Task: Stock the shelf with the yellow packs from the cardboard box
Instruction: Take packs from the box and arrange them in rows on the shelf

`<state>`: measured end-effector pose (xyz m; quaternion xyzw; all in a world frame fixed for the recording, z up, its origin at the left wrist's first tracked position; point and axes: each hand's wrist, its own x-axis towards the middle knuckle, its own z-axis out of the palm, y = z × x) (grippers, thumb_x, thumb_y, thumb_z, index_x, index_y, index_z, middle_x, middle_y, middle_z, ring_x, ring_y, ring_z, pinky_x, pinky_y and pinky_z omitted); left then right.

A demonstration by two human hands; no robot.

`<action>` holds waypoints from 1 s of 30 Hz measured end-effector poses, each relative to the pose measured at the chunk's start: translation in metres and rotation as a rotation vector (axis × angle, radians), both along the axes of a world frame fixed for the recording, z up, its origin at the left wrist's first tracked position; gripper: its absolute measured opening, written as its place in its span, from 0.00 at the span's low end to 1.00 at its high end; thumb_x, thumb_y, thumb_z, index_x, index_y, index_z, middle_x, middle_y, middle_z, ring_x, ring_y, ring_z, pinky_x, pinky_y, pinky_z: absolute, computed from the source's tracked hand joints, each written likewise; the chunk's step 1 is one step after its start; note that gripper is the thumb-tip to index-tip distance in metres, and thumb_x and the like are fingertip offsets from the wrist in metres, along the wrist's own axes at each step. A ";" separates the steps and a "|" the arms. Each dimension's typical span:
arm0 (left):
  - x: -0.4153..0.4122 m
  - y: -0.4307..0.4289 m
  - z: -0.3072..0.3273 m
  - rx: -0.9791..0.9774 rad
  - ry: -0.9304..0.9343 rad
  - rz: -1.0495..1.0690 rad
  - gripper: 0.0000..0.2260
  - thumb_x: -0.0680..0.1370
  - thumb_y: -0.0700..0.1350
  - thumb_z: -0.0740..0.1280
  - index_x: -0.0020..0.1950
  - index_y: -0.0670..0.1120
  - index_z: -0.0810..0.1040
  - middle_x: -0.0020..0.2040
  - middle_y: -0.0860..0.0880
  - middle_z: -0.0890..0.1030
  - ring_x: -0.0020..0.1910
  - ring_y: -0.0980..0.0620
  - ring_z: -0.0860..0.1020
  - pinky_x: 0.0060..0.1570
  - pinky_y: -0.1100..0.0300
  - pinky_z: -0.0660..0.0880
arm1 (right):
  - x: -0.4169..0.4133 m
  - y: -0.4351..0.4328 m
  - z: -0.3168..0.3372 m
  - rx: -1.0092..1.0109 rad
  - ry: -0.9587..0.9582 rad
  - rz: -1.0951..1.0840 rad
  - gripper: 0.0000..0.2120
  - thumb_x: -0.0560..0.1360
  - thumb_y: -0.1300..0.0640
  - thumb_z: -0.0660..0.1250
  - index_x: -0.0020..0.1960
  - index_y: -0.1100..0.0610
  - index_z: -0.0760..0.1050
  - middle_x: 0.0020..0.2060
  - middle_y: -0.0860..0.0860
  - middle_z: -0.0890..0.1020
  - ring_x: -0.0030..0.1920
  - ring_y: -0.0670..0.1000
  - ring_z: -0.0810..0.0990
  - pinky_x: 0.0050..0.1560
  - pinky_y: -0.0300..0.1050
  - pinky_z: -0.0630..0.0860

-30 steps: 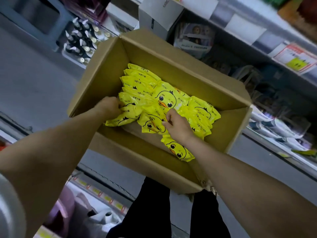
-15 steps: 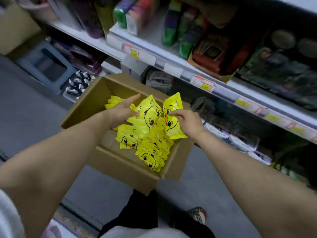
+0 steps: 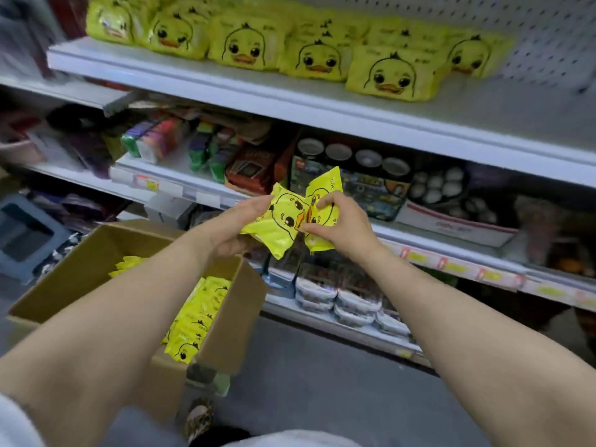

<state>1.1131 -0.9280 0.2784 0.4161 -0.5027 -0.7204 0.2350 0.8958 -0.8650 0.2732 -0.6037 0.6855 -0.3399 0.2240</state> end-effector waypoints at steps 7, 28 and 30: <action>-0.091 0.013 0.049 -0.062 -0.073 -0.127 0.31 0.69 0.38 0.77 0.69 0.43 0.70 0.58 0.42 0.82 0.55 0.43 0.82 0.52 0.51 0.80 | -0.083 0.037 0.053 -0.098 0.085 -0.049 0.20 0.66 0.49 0.79 0.51 0.45 0.71 0.54 0.48 0.78 0.54 0.49 0.74 0.48 0.43 0.64; -0.278 -0.034 0.199 -0.371 -0.193 -0.233 0.16 0.73 0.32 0.72 0.59 0.38 0.78 0.50 0.43 0.85 0.46 0.47 0.85 0.40 0.56 0.82 | -0.263 0.034 0.178 -0.337 0.034 -0.447 0.29 0.66 0.53 0.80 0.63 0.51 0.73 0.52 0.47 0.81 0.55 0.51 0.80 0.49 0.41 0.72; -0.300 -0.052 0.210 -0.398 -0.222 -0.242 0.11 0.73 0.32 0.71 0.54 0.38 0.80 0.47 0.43 0.85 0.41 0.49 0.85 0.38 0.56 0.82 | -0.283 0.027 0.188 -0.330 0.078 -0.472 0.23 0.66 0.52 0.80 0.58 0.52 0.76 0.46 0.47 0.82 0.47 0.50 0.80 0.43 0.38 0.69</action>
